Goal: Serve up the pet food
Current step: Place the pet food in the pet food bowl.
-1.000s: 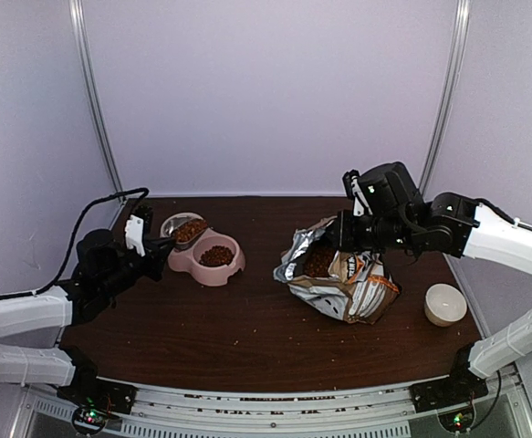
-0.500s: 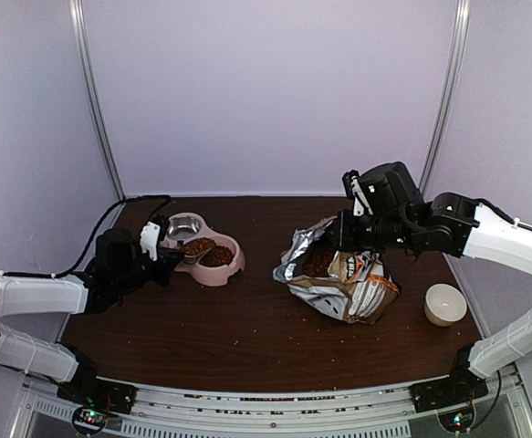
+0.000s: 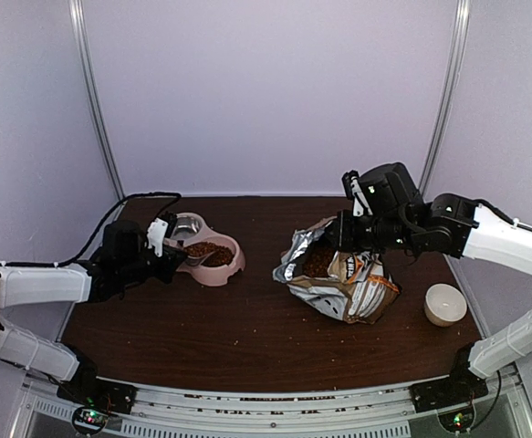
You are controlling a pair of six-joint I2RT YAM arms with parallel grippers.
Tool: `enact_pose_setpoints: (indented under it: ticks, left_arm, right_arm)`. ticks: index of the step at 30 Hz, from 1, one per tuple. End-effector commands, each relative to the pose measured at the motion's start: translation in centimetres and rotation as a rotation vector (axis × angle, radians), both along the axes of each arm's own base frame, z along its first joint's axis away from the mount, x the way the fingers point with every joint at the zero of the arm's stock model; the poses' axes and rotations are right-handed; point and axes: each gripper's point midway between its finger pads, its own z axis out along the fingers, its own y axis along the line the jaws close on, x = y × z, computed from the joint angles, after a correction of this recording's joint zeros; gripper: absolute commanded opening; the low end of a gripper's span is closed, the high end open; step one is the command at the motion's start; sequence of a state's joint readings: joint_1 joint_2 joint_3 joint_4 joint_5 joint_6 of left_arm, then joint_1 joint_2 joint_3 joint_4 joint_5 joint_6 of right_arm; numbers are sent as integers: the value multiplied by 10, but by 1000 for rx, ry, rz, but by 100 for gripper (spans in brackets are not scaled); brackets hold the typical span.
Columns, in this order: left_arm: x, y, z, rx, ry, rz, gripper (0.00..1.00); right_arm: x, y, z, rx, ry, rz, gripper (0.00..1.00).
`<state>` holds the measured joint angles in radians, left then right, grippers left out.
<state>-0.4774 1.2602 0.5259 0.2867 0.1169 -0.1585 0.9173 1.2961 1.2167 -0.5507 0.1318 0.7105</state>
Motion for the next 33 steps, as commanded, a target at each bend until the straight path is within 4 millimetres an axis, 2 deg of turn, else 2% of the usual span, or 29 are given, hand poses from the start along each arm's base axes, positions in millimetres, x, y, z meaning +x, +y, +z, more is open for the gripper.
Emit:
enact_pose_setpoints:
  ticks: [1,12,25,33]
  left_arm:
    - [10,-5,22,-8,-37,-17,0]
    - [10,-4,14,60,47,-24,0]
    - [13,-11,22,115,112,-65,0]
    - [13,-9,19,212,173,-98,0]
  right_arm:
    - [6,-6,16,58,-45,-38,0]
    - [5,-9,14,29,-50,-25,0]
    - [7,-20,15,-22,-68,-19,0]
    - [8,-28,12,-53,-71,-22,0]
